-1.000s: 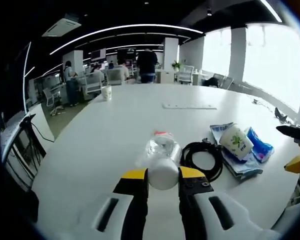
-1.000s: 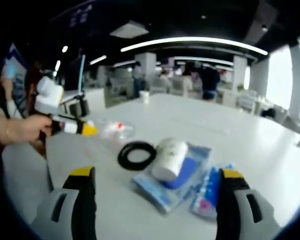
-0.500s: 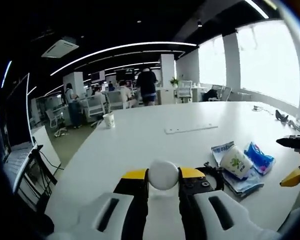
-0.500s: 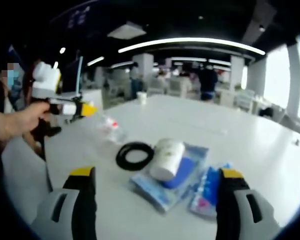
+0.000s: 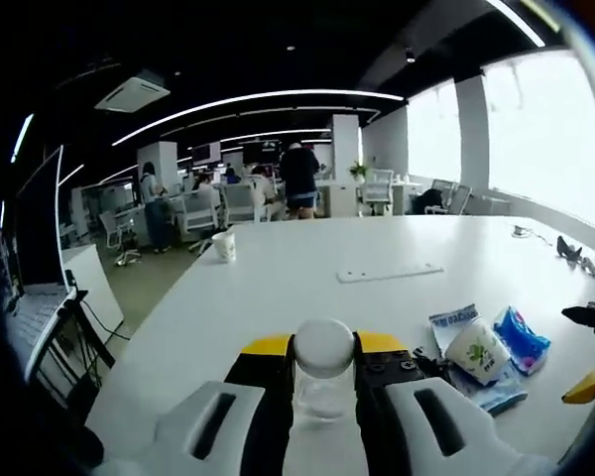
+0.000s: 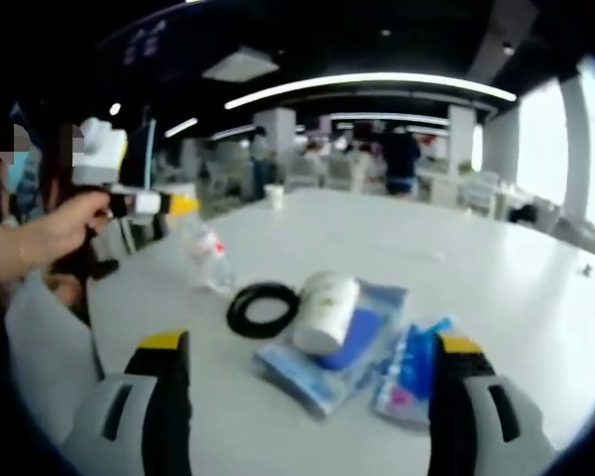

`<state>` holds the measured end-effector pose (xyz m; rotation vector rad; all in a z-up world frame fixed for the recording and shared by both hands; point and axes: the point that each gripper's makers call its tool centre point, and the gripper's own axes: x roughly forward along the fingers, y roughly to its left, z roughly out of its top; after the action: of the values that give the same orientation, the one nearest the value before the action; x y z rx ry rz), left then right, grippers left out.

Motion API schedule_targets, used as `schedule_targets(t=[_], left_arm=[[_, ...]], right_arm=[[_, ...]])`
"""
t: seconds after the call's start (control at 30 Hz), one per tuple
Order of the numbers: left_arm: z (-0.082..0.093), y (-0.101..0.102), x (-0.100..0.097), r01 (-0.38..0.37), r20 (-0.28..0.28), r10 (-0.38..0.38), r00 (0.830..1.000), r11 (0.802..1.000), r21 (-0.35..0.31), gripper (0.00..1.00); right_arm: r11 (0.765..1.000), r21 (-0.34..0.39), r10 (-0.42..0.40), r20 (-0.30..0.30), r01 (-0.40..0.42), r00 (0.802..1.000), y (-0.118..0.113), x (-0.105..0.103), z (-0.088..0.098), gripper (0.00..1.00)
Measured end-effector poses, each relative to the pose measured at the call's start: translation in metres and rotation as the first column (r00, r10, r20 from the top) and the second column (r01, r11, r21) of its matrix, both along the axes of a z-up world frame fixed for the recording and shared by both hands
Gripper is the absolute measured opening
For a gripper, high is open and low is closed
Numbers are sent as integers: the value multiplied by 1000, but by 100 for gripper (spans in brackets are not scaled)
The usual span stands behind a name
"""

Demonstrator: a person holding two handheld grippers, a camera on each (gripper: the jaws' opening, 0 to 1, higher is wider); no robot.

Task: Arrange the tabletop items into an orderly group along one side of the table until the central work area is clear of visible clutter.

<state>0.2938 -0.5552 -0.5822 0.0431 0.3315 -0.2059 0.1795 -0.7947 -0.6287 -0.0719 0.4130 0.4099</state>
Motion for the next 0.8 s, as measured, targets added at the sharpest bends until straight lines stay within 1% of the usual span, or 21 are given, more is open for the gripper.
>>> schedule_targets(t=[0.13,0.2,0.3,0.4,0.53,0.63,0.7,0.8], left_arm=[[0,0,12,2,-15,-2,1000,1000,2,21],[0,-1,14,0,-16,0,1000,1000,-2,21],[0,-4,18,9,-22,-9,1000,1000,3,21],[0,-8,25,15,-25,-15,1000,1000,15,21],[-1,-9,31,-1,-30,2,1000,1000,19,21],[-2,-7,34,-12,-31,13,999,1000,11,21],[-2,-6,36,-22,-37,22,999,1000,-10,21],[-2,-8,35,-21,-32,21,999,1000,5,21]], right_arm=[[1000,15,-9,1,9,1000,-2,1,1,99],[1000,22,-15,-3,15,1000,-4,1,0,99],[999,31,-20,-18,21,1000,-5,1,-3,99],[1000,26,-17,-20,17,1000,-5,0,-3,99],[999,30,-23,-17,23,1000,-5,1,-2,99],[999,46,-28,-10,29,1000,-5,2,0,99],[998,59,-33,-8,34,999,-6,3,2,99],[994,92,-50,-12,51,999,-8,5,1,100]])
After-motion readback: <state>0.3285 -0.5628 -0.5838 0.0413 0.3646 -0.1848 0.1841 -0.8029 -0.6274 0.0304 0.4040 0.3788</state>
